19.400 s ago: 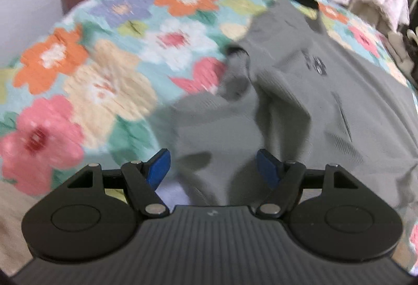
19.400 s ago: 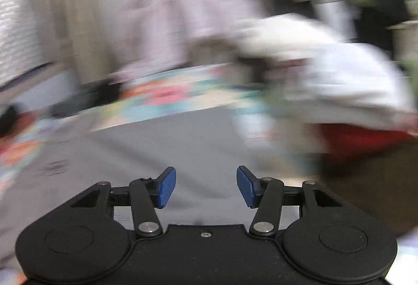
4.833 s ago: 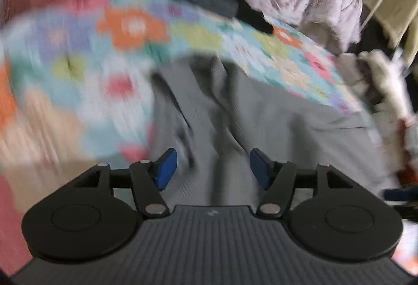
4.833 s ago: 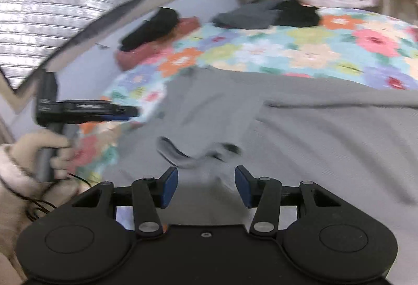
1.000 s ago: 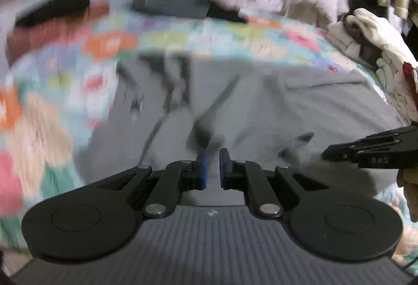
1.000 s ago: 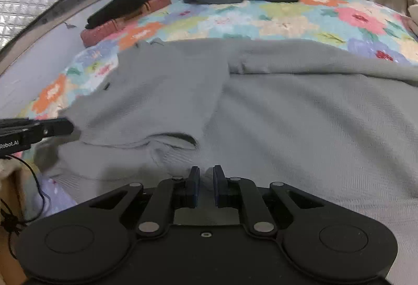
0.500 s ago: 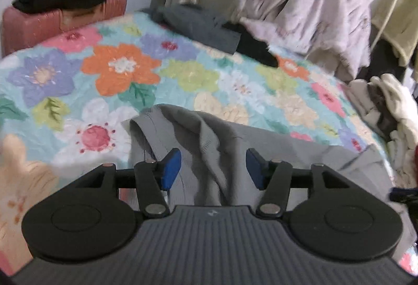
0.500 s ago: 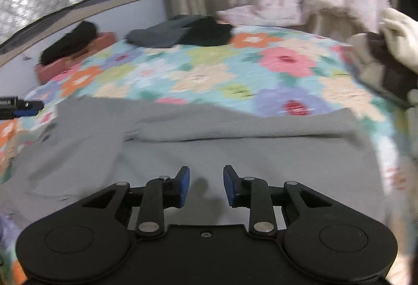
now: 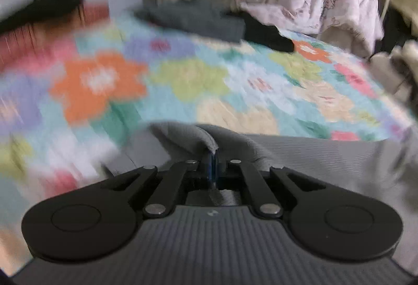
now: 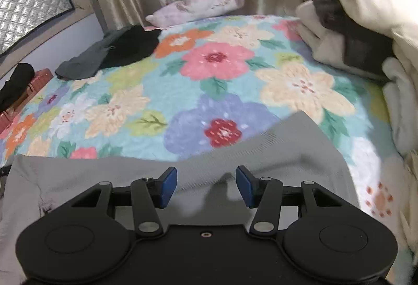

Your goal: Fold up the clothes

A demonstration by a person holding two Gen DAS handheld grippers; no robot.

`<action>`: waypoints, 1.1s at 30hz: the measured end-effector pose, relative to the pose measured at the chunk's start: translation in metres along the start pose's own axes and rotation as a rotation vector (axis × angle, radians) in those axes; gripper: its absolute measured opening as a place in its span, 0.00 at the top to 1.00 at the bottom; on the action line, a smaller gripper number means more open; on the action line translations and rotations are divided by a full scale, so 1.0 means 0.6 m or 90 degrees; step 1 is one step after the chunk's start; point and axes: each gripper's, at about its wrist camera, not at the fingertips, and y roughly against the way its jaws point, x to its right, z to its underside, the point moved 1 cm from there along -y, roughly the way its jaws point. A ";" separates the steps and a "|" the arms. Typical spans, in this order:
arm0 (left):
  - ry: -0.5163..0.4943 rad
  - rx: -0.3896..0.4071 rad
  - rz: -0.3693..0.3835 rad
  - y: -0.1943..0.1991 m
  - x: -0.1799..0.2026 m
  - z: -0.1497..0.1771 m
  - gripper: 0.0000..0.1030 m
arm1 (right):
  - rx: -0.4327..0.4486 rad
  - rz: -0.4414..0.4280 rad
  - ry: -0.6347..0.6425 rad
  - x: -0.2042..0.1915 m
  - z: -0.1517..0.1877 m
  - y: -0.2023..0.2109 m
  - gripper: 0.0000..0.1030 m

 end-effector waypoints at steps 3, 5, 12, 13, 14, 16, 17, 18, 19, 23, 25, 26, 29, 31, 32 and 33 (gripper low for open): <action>-0.002 -0.001 -0.014 -0.006 -0.015 -0.008 0.99 | 0.005 0.015 0.025 -0.013 -0.016 -0.012 0.46; 0.012 -0.012 -0.036 -0.015 -0.031 -0.010 0.99 | 0.010 0.045 0.055 -0.016 -0.031 -0.022 0.46; 0.028 0.001 -0.038 0.037 -0.024 -0.030 0.96 | -0.036 0.083 0.003 0.023 -0.066 -0.070 0.46; 0.028 0.001 -0.018 0.047 -0.011 -0.035 0.94 | -0.051 0.097 -0.004 0.025 -0.066 -0.080 0.46; 0.029 0.002 0.009 0.055 0.004 -0.040 0.89 | -0.065 0.110 -0.011 0.026 -0.065 -0.090 0.46; 0.032 -0.009 0.071 0.065 0.043 -0.046 0.72 | -0.090 0.126 -0.022 0.026 -0.061 -0.109 0.46; 0.030 -0.014 0.105 0.067 0.065 -0.048 0.62 | -0.100 0.130 -0.026 0.026 -0.058 -0.117 0.45; 0.025 -0.022 0.140 0.065 0.090 -0.048 0.60 | -0.108 0.133 -0.026 0.024 -0.054 -0.123 0.45; 0.019 -0.030 0.175 0.061 0.116 -0.047 0.60 | -0.102 0.129 -0.005 0.020 -0.049 -0.121 0.48; -0.032 -0.054 0.265 0.038 0.222 -0.038 0.60 | -0.084 0.111 0.069 0.010 -0.024 -0.093 0.87; -0.069 -0.059 0.295 0.025 0.276 -0.033 0.58 | -0.073 0.098 0.073 0.017 -0.013 -0.074 0.88; -0.088 -0.061 0.310 0.019 0.303 -0.031 0.53 | -0.073 0.092 0.074 0.023 -0.006 -0.067 0.89; -0.104 -0.078 0.345 -0.004 0.363 -0.025 0.50 | -0.066 0.066 0.057 0.041 0.015 -0.044 0.89; -0.110 -0.081 0.364 -0.014 0.397 -0.022 0.49 | -0.066 0.045 0.036 0.054 0.026 -0.032 0.89; -0.114 -0.080 0.370 -0.018 0.412 -0.020 0.48 | -0.067 0.035 0.025 0.059 0.031 -0.029 0.89; -0.117 -0.079 0.373 -0.022 0.426 -0.018 0.47 | -0.069 0.025 0.011 0.066 0.035 -0.026 0.89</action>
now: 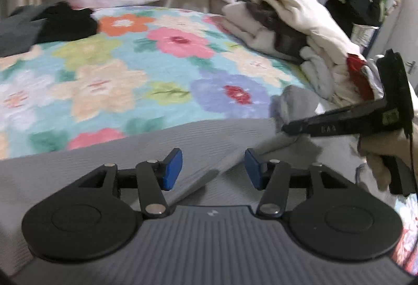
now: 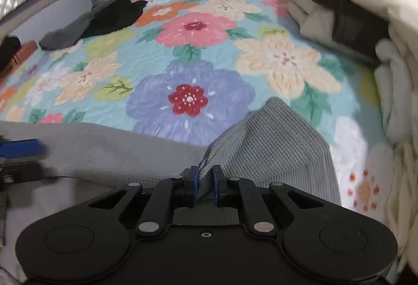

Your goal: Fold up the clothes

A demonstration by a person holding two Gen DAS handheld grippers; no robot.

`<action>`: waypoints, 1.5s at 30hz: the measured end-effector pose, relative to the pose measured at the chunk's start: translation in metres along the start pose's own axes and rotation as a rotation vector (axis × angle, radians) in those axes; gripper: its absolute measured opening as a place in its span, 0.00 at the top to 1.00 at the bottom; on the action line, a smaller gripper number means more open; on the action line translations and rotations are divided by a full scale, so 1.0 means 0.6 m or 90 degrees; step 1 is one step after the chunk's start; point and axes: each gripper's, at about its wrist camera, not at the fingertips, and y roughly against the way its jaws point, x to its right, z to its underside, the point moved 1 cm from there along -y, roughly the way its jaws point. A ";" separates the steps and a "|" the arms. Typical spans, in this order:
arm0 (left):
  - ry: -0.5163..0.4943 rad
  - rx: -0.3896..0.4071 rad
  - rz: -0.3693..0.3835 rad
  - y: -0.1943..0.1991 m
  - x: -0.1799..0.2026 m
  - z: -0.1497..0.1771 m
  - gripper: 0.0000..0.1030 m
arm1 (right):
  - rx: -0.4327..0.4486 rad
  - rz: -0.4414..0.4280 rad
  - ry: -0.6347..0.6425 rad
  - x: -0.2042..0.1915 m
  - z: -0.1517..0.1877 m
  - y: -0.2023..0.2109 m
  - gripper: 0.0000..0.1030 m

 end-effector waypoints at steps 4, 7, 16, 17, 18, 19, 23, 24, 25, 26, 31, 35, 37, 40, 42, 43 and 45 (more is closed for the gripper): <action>0.017 -0.037 0.028 -0.052 0.013 -0.002 0.46 | -0.013 -0.038 -0.057 0.022 0.020 0.006 0.88; 0.052 -0.054 0.055 -0.071 0.015 0.009 0.46 | -0.029 -0.052 -0.094 0.032 0.036 0.026 0.84; 0.026 -0.088 0.038 -0.056 0.049 0.027 0.42 | 0.002 -0.144 -0.212 0.066 0.074 0.118 0.44; 0.022 -0.088 0.037 -0.053 0.051 0.028 0.42 | 0.005 -0.142 -0.241 0.073 0.080 0.112 0.44; 0.021 -0.086 0.035 -0.047 0.051 0.029 0.42 | 0.008 -0.139 -0.270 0.080 0.085 0.107 0.44; 0.022 -0.084 0.033 -0.041 0.051 0.030 0.42 | 0.011 -0.137 -0.303 0.088 0.091 0.101 0.44; 0.052 -0.060 0.019 0.013 0.035 0.038 0.42 | 0.030 -0.141 -0.478 0.130 0.128 0.061 0.43; 0.062 -0.052 0.009 0.030 0.028 0.042 0.42 | 0.055 -0.145 -0.501 0.135 0.133 0.059 0.43; 0.072 -0.044 -0.001 0.048 0.020 0.045 0.42 | 0.078 -0.147 -0.523 0.139 0.137 0.058 0.43; 0.082 -0.035 -0.014 0.068 0.011 0.049 0.42 | 0.097 -0.142 -0.535 0.142 0.138 0.055 0.43; 0.131 0.006 -0.121 0.178 -0.047 0.077 0.42 | 0.139 -0.092 -0.420 0.128 0.100 0.039 0.95; 0.139 0.029 -0.226 0.271 -0.099 0.101 0.42 | 0.215 -0.027 -0.191 0.097 0.038 0.082 0.97; 0.132 0.033 -0.288 0.315 -0.124 0.115 0.41 | 0.220 0.018 -0.148 0.103 0.020 0.092 0.97; 0.146 0.016 -0.357 0.359 -0.172 0.139 0.39 | 0.159 0.053 -0.125 0.121 0.017 0.057 0.89; 0.183 0.006 -0.371 0.381 -0.200 0.157 0.39 | 0.113 0.047 -0.142 0.126 0.023 0.038 0.76; 0.199 0.004 -0.371 0.391 -0.209 0.166 0.39 | 0.106 0.039 -0.147 0.123 0.028 0.039 0.70; 0.217 0.000 -0.365 0.403 -0.214 0.180 0.39 | 0.130 0.038 -0.158 0.113 0.043 0.067 0.56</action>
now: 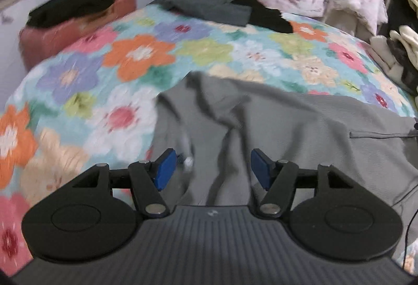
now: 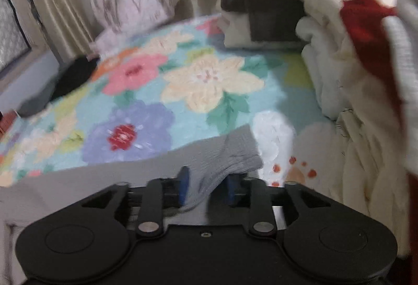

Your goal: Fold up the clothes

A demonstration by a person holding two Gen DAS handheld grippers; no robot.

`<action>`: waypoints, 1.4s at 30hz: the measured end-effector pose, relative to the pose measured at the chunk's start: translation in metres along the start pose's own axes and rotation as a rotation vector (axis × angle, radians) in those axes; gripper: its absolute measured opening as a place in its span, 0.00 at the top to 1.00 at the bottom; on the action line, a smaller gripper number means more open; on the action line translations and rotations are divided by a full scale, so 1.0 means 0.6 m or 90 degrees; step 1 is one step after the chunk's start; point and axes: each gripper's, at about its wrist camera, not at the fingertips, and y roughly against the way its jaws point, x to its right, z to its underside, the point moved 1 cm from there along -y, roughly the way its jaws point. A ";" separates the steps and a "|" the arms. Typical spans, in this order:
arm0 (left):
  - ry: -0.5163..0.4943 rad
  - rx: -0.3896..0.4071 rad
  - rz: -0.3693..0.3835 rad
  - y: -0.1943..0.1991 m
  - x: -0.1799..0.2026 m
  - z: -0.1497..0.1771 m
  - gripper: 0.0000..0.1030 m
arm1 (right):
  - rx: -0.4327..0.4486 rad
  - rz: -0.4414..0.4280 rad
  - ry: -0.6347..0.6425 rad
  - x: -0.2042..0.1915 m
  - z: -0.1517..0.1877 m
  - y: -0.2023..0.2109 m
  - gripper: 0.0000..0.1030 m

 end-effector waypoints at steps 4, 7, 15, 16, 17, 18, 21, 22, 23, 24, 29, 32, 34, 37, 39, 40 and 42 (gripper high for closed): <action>0.009 -0.019 0.025 -0.004 -0.007 0.017 0.38 | 0.026 -0.002 -0.018 -0.017 0.023 0.066 0.46; -0.003 -0.013 0.030 -0.018 -0.014 0.014 0.38 | 0.012 -0.072 -0.036 -0.041 0.045 0.109 0.46; 0.002 -0.030 0.019 -0.007 -0.058 -0.011 0.37 | -0.053 -0.214 -0.001 -0.108 0.134 0.226 0.46; -0.012 -0.026 0.025 0.004 -0.053 -0.006 0.37 | -0.055 -0.208 0.001 -0.107 0.147 0.241 0.46; -0.038 -0.015 0.025 0.015 -0.045 -0.001 0.37 | -0.061 -0.198 -0.008 -0.098 0.159 0.255 0.46; -0.067 -0.001 0.024 0.025 -0.036 0.005 0.37 | -0.067 -0.187 -0.018 -0.089 0.172 0.270 0.46; -0.174 0.062 0.001 0.059 -0.009 0.017 0.37 | -0.081 -0.145 -0.035 -0.055 0.194 0.319 0.46; -0.203 0.082 -0.007 0.070 -0.003 0.019 0.37 | -0.083 -0.128 -0.026 -0.043 0.193 0.341 0.46; -0.217 0.097 -0.011 0.083 -0.001 0.017 0.36 | -0.075 -0.111 -0.012 -0.032 0.189 0.364 0.46; -0.216 0.104 -0.008 0.095 -0.004 0.009 0.36 | -0.067 -0.095 0.001 -0.020 0.185 0.386 0.46; -0.269 0.129 -0.045 0.160 -0.023 -0.041 0.30 | 0.002 -0.053 -0.001 0.056 0.164 0.519 0.46; -0.397 0.154 -0.133 0.195 -0.019 -0.061 0.27 | 0.028 -0.036 -0.015 0.097 0.170 0.573 0.46; -0.438 0.159 -0.164 0.227 -0.024 -0.078 0.24 | 0.025 -0.020 0.000 0.108 0.181 0.583 0.46; -0.421 0.154 -0.169 0.278 -0.036 -0.118 0.24 | 0.002 -0.032 0.000 0.117 0.206 0.561 0.46; -0.364 0.138 -0.119 0.296 -0.038 -0.134 0.24 | -0.004 -0.050 -0.023 0.119 0.223 0.528 0.46; -0.340 0.129 -0.064 0.295 -0.030 -0.129 0.24 | -0.006 -0.060 -0.039 0.121 0.231 0.505 0.46; -0.316 0.113 0.028 0.273 0.006 -0.100 0.24 | -0.015 -0.080 -0.068 0.122 0.248 0.450 0.46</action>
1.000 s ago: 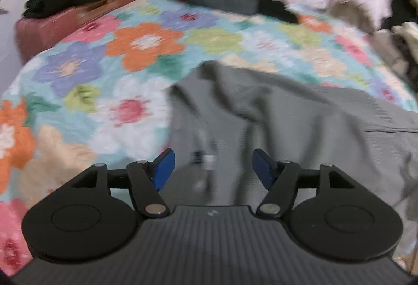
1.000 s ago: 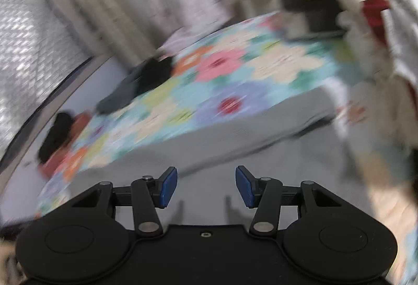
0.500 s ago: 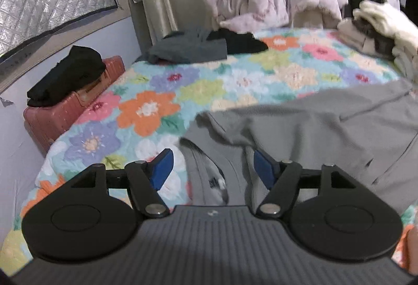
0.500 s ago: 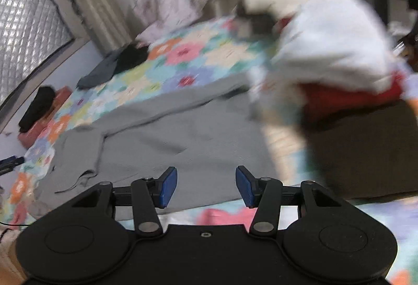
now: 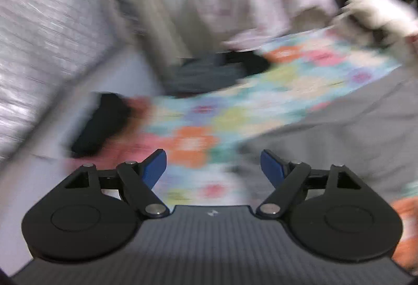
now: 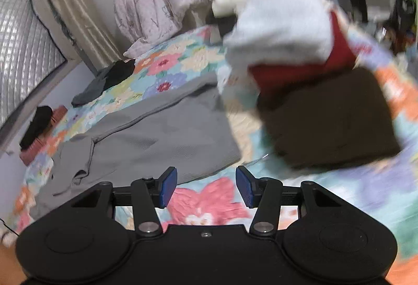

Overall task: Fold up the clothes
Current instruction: 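Grasp the grey shirt end with the left gripper while the right gripper grasps beside it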

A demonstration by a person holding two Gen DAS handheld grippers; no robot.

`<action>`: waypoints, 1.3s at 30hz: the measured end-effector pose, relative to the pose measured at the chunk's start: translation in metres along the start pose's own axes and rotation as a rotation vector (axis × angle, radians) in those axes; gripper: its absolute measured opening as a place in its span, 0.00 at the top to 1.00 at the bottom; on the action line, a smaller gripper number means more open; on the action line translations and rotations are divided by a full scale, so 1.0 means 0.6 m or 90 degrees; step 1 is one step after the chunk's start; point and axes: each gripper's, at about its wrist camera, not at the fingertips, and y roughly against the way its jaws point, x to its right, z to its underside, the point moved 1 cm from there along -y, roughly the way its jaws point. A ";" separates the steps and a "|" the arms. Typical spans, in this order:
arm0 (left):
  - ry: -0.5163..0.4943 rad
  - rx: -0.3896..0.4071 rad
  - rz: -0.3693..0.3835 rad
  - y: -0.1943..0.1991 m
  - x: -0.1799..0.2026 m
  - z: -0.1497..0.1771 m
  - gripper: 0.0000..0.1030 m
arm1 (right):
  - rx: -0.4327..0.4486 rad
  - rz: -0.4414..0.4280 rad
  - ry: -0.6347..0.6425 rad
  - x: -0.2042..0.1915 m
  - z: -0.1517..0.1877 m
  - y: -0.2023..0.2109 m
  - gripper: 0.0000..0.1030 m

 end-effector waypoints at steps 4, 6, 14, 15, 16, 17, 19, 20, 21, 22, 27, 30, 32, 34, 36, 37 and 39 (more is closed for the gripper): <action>0.021 -0.004 0.159 -0.088 0.161 0.040 0.37 | -0.019 -0.010 -0.080 0.028 0.028 -0.106 0.46; 0.047 -0.009 0.226 -0.133 0.236 0.053 0.41 | -0.020 -0.027 -0.144 0.045 0.038 -0.140 0.46; 0.035 -0.008 0.368 -0.223 0.474 0.049 0.42 | 0.002 -0.066 -0.221 0.045 0.035 -0.227 0.46; 0.024 -0.004 0.370 -0.225 0.495 0.049 0.42 | 0.019 -0.078 -0.244 0.052 0.032 -0.234 0.46; 0.010 0.001 0.371 -0.227 0.515 0.049 0.42 | 0.035 -0.093 -0.261 0.057 0.028 -0.241 0.52; -0.001 0.006 0.369 -0.227 0.529 0.049 0.41 | 0.046 -0.123 -0.247 0.056 0.021 -0.248 0.94; -0.021 0.011 0.376 -0.229 0.549 0.046 0.41 | 0.053 -0.125 -0.170 0.026 0.000 -0.254 0.91; -0.028 0.014 0.380 -0.231 0.559 0.046 0.41 | 0.058 -0.122 -0.135 0.009 -0.011 -0.255 0.91; -0.035 0.015 0.388 -0.233 0.566 0.044 0.41 | 0.060 -0.137 -0.123 -0.004 -0.019 -0.254 0.91; -0.042 0.017 0.400 -0.234 0.574 0.040 0.41 | 0.057 -0.148 -0.114 -0.018 -0.028 -0.253 0.91; -0.034 0.054 0.465 -0.238 0.610 0.011 0.41 | 0.038 -0.199 -0.086 -0.064 -0.068 -0.241 0.91; -0.025 0.084 0.485 -0.242 0.637 -0.004 0.38 | 0.015 -0.215 -0.076 -0.077 -0.086 -0.237 0.91; -0.034 0.093 0.481 -0.250 0.666 -0.011 0.35 | -0.004 -0.222 -0.064 -0.084 -0.091 -0.237 0.91; -0.037 0.091 0.444 -0.265 0.686 -0.017 0.36 | -0.022 -0.227 -0.057 -0.087 -0.092 -0.236 0.91; -0.008 0.086 0.407 -0.283 0.690 -0.020 0.70 | -0.042 -0.237 -0.061 -0.086 -0.092 -0.240 0.91; 0.020 0.072 0.405 -0.293 0.686 -0.021 0.83 | -0.048 -0.238 -0.060 -0.086 -0.094 -0.244 0.91; 0.062 0.060 0.407 -0.301 0.678 -0.018 0.85 | -0.059 -0.244 -0.052 -0.085 -0.101 -0.250 0.90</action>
